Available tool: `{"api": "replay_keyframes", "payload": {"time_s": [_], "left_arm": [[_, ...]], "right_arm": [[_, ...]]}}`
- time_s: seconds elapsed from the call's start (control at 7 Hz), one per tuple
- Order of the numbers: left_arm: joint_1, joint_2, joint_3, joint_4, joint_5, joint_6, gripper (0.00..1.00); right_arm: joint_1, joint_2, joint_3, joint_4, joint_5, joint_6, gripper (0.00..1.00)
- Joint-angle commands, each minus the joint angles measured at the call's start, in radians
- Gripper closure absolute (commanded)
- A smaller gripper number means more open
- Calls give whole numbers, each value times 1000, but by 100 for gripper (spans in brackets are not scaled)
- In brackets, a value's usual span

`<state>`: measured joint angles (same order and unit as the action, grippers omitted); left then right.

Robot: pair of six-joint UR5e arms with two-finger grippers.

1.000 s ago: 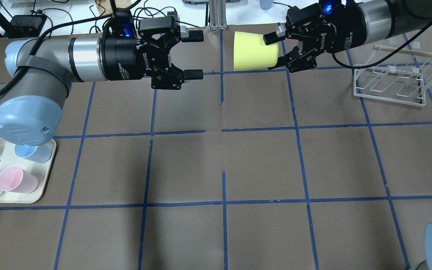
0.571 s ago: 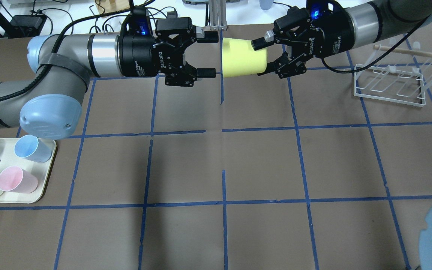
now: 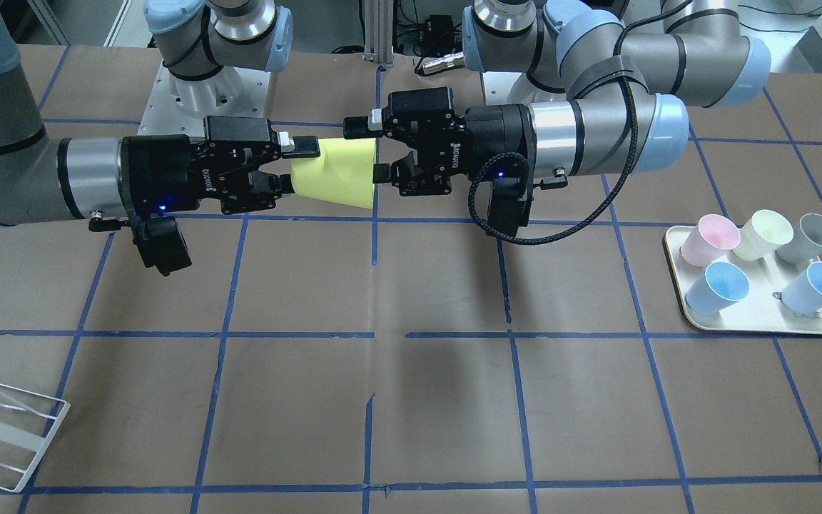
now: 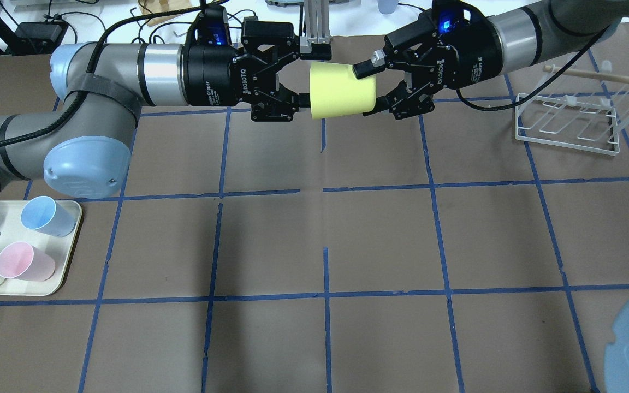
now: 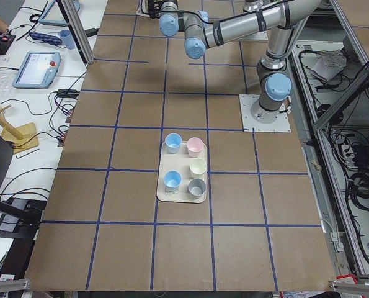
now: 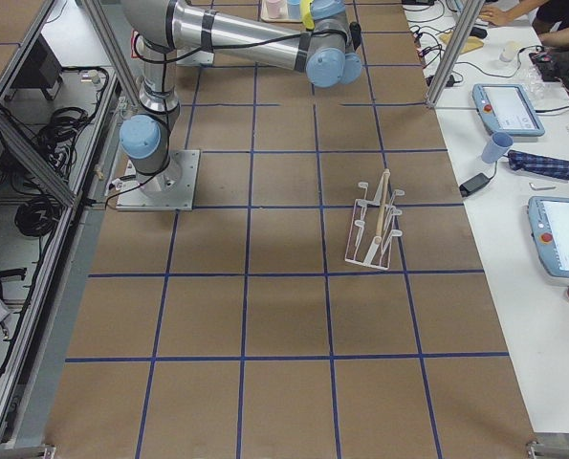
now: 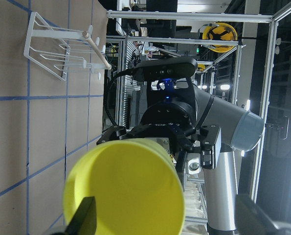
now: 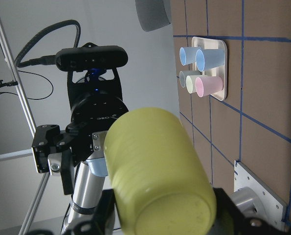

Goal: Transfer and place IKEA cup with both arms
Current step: 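Close the left gripper on the yellow cup's rim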

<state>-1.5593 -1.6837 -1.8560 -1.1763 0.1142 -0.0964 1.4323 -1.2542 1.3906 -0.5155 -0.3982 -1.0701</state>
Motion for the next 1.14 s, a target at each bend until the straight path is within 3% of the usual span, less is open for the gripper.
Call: {"api": "replay_keyframes", "payload": {"time_s": [0.0, 0.29, 0.43, 0.57, 0.71, 1.0], "left_arm": [[-1, 12, 1, 3, 5, -38, 75], [11, 22, -6, 1, 9, -36, 96], [13, 24, -8, 1, 10, -37, 100], [12, 24, -8, 1, 10, -37, 100], [13, 25, -5, 1, 12, -39, 100], [13, 27, 0, 1, 13, -40, 100]], "right_arm": [[11, 10, 1, 0, 7, 1, 100], [11, 13, -1, -1, 7, 1, 100], [11, 12, -1, 0, 7, 1, 100], [11, 12, -1, 0, 9, 1, 89], [10, 13, 1, -1, 12, 2, 1], [2, 13, -7, -1, 4, 51, 0]]}}
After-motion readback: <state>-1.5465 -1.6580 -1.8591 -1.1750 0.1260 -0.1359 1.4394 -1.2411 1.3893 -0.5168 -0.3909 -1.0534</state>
